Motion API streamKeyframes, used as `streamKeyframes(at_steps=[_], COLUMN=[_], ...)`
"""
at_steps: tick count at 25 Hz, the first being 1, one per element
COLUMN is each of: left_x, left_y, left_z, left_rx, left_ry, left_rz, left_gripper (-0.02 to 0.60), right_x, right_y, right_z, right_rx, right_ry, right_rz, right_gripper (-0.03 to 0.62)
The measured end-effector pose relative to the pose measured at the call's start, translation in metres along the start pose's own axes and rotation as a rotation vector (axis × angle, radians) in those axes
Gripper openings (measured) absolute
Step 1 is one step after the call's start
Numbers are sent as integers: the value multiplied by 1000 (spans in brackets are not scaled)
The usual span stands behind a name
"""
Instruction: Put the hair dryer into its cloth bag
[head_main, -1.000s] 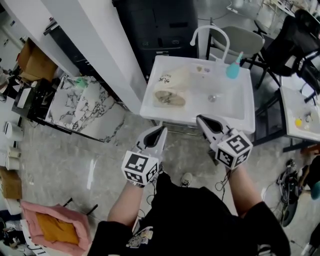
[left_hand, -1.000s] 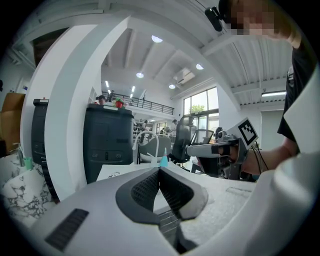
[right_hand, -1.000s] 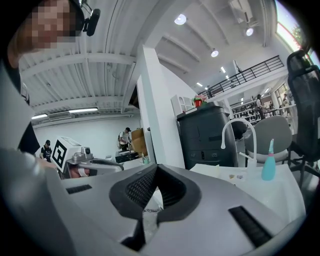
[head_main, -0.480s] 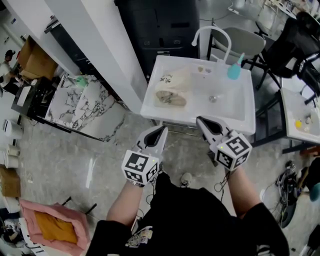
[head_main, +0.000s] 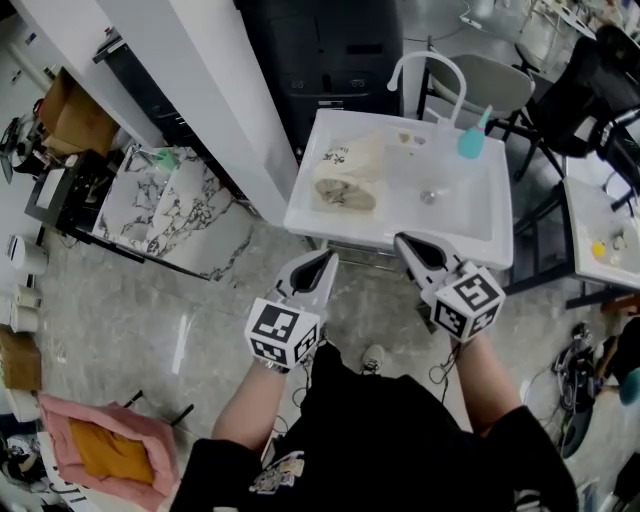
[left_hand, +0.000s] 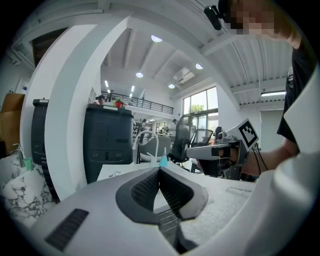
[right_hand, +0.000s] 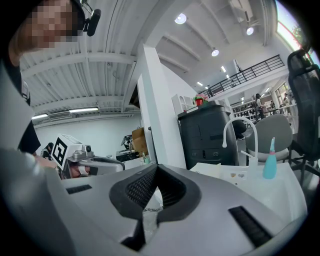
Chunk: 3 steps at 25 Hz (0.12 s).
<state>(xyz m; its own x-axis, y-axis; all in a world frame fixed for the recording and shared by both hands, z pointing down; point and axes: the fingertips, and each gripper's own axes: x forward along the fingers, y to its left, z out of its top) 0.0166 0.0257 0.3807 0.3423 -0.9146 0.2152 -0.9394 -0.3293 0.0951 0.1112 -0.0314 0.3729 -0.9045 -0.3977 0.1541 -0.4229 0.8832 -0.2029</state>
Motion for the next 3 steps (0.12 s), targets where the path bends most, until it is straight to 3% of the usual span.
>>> streamKeyframes(at_steps=[3], left_x=[-1], left_y=[-3], left_z=[-1], left_rx=[1], left_ry=[1], left_rz=[-3], left_gripper=[3], right_x=[-2], right_y=[1], right_z=[-1], right_rx=[0], right_ry=[-1], right_rz=[1], right_gripper=[-3])
